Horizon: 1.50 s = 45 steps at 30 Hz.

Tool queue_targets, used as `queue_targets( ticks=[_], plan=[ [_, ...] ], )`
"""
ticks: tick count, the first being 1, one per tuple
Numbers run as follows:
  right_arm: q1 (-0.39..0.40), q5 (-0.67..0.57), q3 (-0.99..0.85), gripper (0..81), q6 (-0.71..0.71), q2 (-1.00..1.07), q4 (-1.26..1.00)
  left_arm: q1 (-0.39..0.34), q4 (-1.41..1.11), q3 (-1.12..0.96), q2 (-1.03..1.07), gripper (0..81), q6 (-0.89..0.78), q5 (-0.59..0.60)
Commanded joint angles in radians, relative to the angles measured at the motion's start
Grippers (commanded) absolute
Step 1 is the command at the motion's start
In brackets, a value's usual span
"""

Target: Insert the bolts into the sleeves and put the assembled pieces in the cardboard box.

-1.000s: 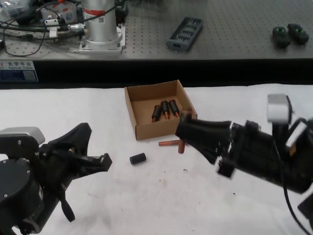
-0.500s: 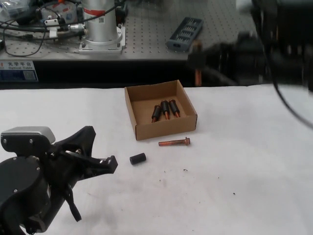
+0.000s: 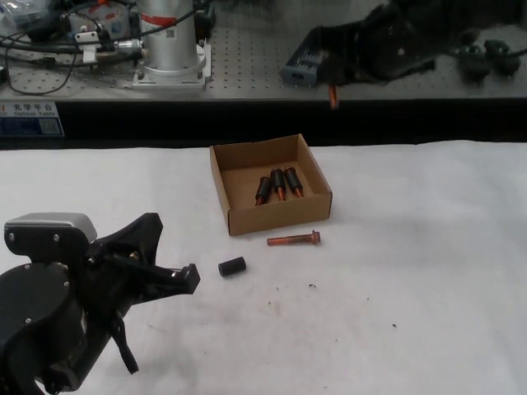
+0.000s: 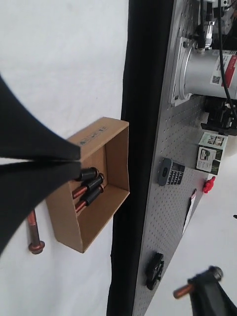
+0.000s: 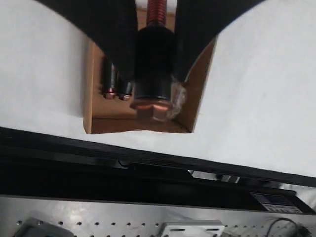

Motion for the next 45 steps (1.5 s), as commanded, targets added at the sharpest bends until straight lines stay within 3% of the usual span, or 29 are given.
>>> queue_targets(
  ticks=[1,14,35,39,45],
  plan=[
    [-0.008,-0.007,-0.064,5.7,-0.013,0.048,0.022,-0.004,-0.008,-0.007,-0.006,0.6,0.014,-0.014],
    [-0.006,-0.015,-0.293,5.7,-0.028,0.353,0.108,-0.004,-0.011,-0.007,-0.006,0.6,0.029,-0.014],
    [0.047,-0.085,-0.293,5.5,-0.076,0.372,0.172,-0.004,-0.013,-0.007,-0.006,0.6,0.052,-0.014],
    [0.051,-0.084,-0.293,0.1,-0.082,0.372,0.171,-0.004,-0.013,-0.007,-0.006,0.6,0.052,-0.014],
    [0.051,-0.084,-0.293,25.6,-0.088,0.372,0.181,-0.004,-0.013,-0.007,-0.006,0.6,0.052,-0.014]
  ],
)
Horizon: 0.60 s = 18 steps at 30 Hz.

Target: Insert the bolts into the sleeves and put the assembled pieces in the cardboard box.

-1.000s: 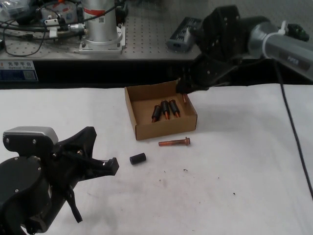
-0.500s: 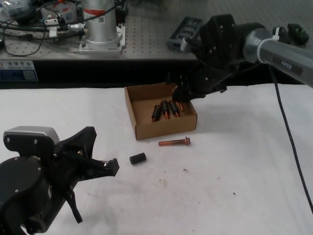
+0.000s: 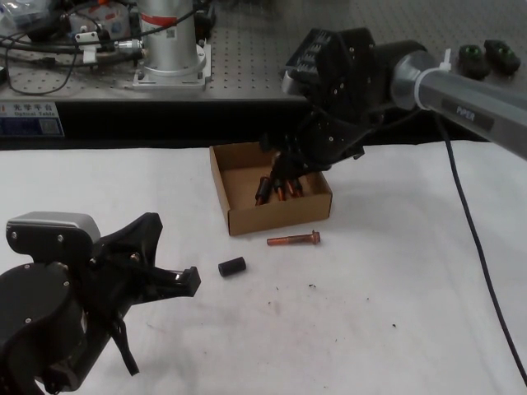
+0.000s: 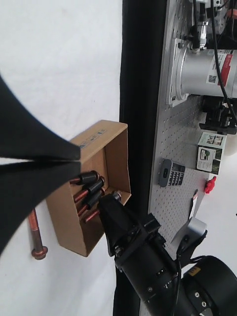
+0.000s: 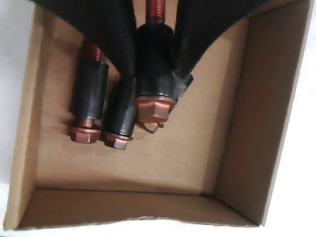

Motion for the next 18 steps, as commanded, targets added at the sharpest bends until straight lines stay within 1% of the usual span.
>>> queue_targets(
  ticks=[1,12,18],
  plan=[
    [0.0,-0.016,-0.015,27.4,-0.015,-0.005,0.013,-0.004,-0.013,-0.007,-0.006,0.6,0.009,-0.014],
    [0.0,-0.037,-0.018,34.9,-0.015,-0.028,0.054,-0.004,-0.013,-0.007,-0.006,0.6,0.009,-0.014],
    [0.004,-0.058,-0.018,35.2,-0.082,-0.134,0.164,-0.004,-0.013,-0.007,-0.006,0.6,0.009,-0.014]
  ],
)
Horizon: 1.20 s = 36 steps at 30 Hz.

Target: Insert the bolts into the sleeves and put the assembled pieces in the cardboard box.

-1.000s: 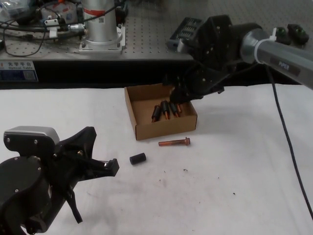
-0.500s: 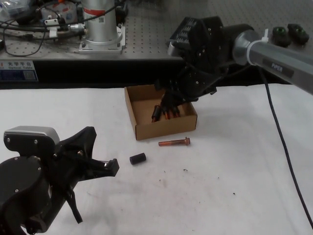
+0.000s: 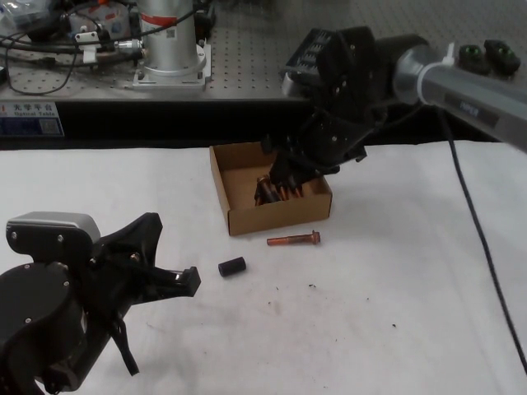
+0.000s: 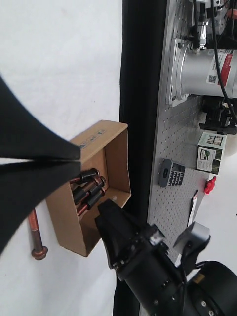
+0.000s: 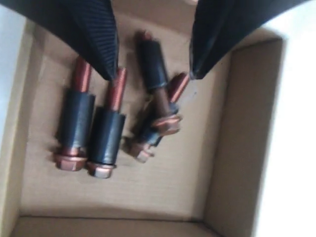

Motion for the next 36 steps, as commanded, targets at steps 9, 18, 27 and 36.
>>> queue_targets(
  ticks=[9,18,27,36],
  plan=[
    [0.056,-0.015,0.112,34.7,-0.146,-0.332,0.158,-0.004,-0.013,-0.007,-0.006,0.6,0.013,0.022],
    [0.199,0.115,0.533,28.3,-0.169,-0.769,0.012,-0.001,0.267,-0.091,-0.056,0.6,0.015,0.226],
    [0.347,0.196,1.065,28.3,-0.021,-1.273,-0.341,-0.004,0.861,-0.312,-0.134,0.6,0.037,0.444],
    [0.465,0.196,1.584,28.3,0.166,-1.627,-0.719,-0.075,1.291,-0.597,-0.134,0.6,0.218,0.435]
  ],
)
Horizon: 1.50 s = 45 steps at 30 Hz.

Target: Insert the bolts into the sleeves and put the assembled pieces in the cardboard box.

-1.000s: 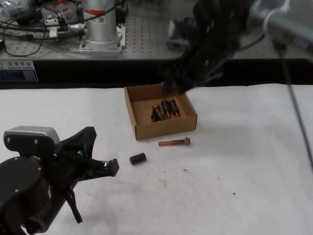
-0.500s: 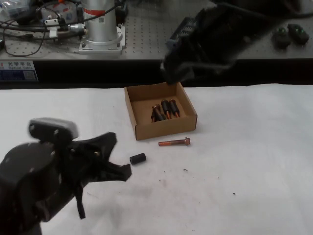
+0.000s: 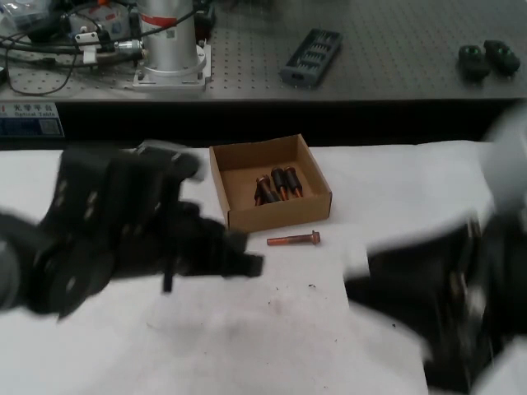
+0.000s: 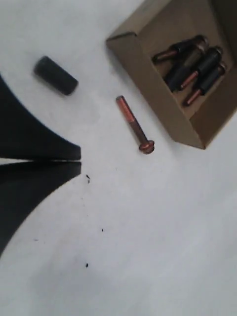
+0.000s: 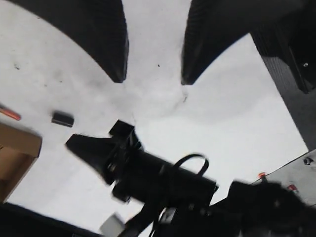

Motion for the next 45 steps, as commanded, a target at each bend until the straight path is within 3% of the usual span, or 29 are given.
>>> queue_targets(
  ticks=[1,5,9,11,15,16,22,32,45],
  plan=[
    [0.02,0.015,0.134,28.3,0.084,-0.044,-0.185,-0.021,0.071,-0.069,-0.014,0.6,0.081,-0.003],
    [0.054,-0.052,0.28,28.3,0.104,-0.083,-0.369,-0.048,0.223,-0.212,0.009,0.6,0.194,-0.083],
    [0.084,-0.175,0.363,28.3,0.098,-0.083,-0.55,-0.048,0.424,-0.381,0.09,1.3,0.308,-0.083],
    [0.104,-0.215,0.394,28.3,0.078,-0.083,-0.624,-0.048,0.514,-0.454,0.142,6.6,0.364,-0.101],
    [0.156,-0.223,0.469,28.3,0.052,-0.083,-0.741,-0.048,0.623,-0.585,0.265,26.4,0.455,-0.135],
    [0.17,-0.217,0.486,28.3,0.052,-0.083,-0.771,-0.048,0.634,-0.61,0.294,27.7,0.483,-0.135],
    [0.24,-0.073,0.572,28.3,0.079,-0.083,-0.928,-0.06,0.642,-0.698,0.426,15.7,0.648,-0.205],
    [0.266,-0.038,0.572,28.3,0.076,-0.083,-0.888,-0.085,0.649,-0.8,0.574,19.5,0.812,-0.335],
    [0.266,-0.025,0.572,28.3,0.076,-0.08,-0.853,-0.085,0.714,-0.958,0.71,19.5,0.834,-0.285]
  ],
)
